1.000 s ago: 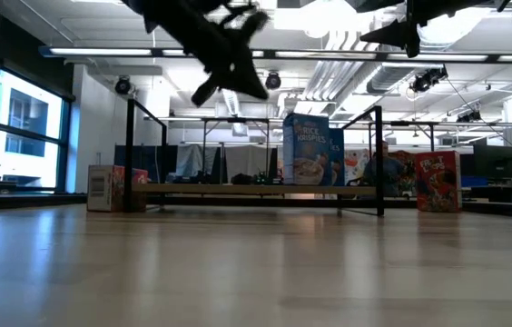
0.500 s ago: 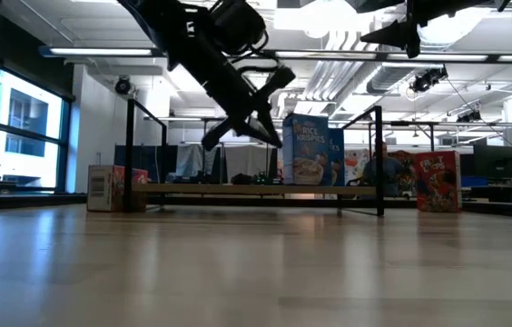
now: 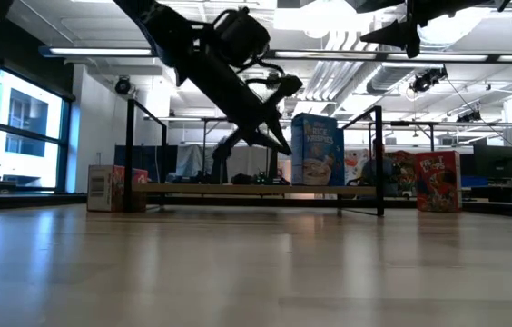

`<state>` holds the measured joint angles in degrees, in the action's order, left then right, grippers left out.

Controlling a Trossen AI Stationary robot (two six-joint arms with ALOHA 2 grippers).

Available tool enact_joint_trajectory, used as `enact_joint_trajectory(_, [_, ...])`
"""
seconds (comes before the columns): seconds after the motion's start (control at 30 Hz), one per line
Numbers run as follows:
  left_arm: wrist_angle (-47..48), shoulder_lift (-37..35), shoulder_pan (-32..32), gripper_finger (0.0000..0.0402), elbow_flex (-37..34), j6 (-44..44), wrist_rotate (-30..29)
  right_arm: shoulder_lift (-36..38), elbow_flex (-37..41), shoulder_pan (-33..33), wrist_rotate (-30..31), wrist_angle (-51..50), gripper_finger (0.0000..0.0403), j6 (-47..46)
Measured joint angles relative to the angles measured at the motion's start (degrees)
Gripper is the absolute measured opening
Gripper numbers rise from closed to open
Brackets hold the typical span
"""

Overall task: Stack cereal on shelf
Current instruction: Put the blue cereal box on the shelf aligned with the other blue cereal box

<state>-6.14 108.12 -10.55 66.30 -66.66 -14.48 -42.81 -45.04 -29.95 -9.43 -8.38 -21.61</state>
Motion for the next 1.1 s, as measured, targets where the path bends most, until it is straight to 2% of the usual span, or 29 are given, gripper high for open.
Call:
enact_joint_trajectory(0.43, [-2.1, 6.4, -0.7, 0.0, 5.6, -0.2, 2.0, 0.0, 0.0, 0.0, 0.1, -0.3, 0.0279, 0.0])
enact_joint_trajectory(0.8, [-1.8, 6.8, -3.5, 0.0, 7.1, 3.0, 2.3, 0.0, 0.0, 0.0, 0.2, -0.4, 0.0279, 0.0])
enact_joint_trajectory(0.93, [0.3, 5.8, -5.5, 0.0, 7.0, 7.0, 6.0, 0.0, 0.0, 0.0, 0.3, -0.4, 0.0279, -2.4])
enact_joint_trajectory(1.1, [4.5, -0.7, -7.9, 0.0, 7.0, 16.9, 5.4, -0.2, -1.5, 0.0, 4.9, -2.8, 0.0279, -4.9])
